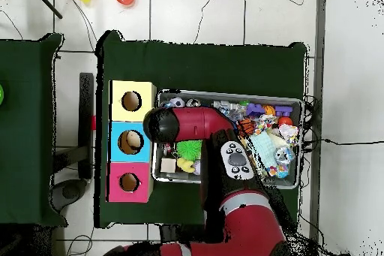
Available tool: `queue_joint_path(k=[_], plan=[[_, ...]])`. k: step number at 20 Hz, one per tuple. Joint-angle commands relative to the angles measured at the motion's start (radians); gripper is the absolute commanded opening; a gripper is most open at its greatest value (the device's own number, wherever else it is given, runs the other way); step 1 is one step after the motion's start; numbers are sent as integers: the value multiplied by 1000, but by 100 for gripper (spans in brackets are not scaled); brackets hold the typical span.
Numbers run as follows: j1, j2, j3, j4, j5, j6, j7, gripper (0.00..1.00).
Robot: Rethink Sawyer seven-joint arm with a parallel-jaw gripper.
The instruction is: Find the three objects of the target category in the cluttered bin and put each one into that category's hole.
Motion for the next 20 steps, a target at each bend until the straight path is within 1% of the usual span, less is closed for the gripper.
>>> queue_joint_path(k=[1,3,6,8,12,15,16,20], plan=[[-19,147,83,-136,-85,-88,-36,100],[-25,165,81,-167,-92,-77,-52,100],[-25,206,61,-204,-95,-56,-48,100],[-31,207,61,-196,-96,-52,-41,100],[-35,183,66,-166,-99,-62,-24,100],[-40,178,75,-167,-96,-55,-27,100],[-40,177,74,-166,-98,-64,-24,0],[-41,169,74,-149,-95,-82,-6,0]])
